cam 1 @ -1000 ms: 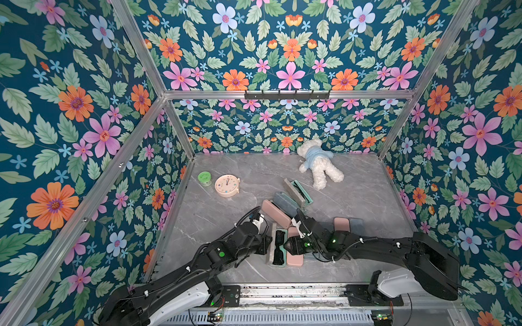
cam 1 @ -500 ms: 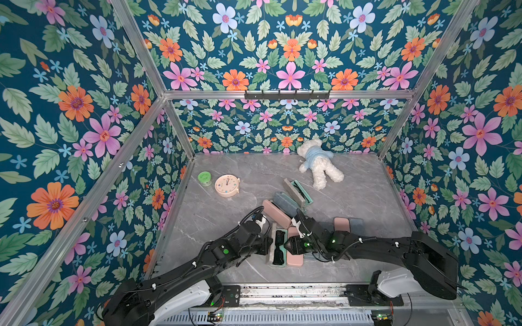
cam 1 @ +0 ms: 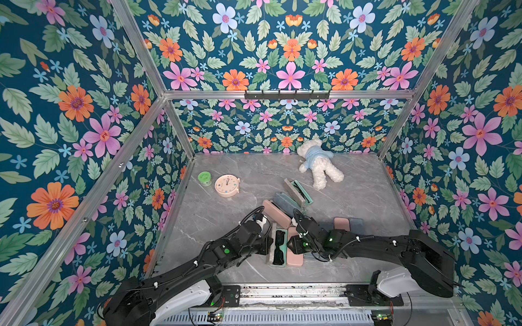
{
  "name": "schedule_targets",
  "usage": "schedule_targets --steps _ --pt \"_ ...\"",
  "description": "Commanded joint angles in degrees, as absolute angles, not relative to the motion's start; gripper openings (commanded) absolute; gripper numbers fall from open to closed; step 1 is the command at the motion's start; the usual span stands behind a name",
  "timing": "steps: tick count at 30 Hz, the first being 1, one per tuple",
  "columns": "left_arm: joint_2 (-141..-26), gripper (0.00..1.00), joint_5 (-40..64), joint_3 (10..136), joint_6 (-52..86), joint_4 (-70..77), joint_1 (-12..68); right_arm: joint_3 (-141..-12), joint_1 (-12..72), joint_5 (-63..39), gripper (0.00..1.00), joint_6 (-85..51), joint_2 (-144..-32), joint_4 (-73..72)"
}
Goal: Close the glasses case
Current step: Close the glasses case at the center of the board.
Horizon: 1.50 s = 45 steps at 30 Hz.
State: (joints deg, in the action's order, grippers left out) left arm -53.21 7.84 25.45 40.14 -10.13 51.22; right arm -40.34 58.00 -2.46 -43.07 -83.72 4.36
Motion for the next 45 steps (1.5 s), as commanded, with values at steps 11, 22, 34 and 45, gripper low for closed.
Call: schedule_targets --steps 11,22,34,45 --pt "-54.19 0.15 9.14 24.08 39.46 -6.9 51.15 -49.57 62.1 11.13 0.35 -41.75 -89.08 22.22" --pt "-54.89 0.15 9.76 23.56 39.64 -5.64 51.15 -50.58 63.03 13.1 0.26 -42.1 -91.32 23.03" --pt "-55.19 0.13 10.61 22.28 40.12 -3.65 51.16 -49.4 63.18 12.13 0.22 -42.71 -91.43 20.66" --pt "-55.37 0.12 11.17 21.79 40.31 -2.52 51.2 -48.69 63.17 11.86 0.22 -43.29 -91.43 19.62"
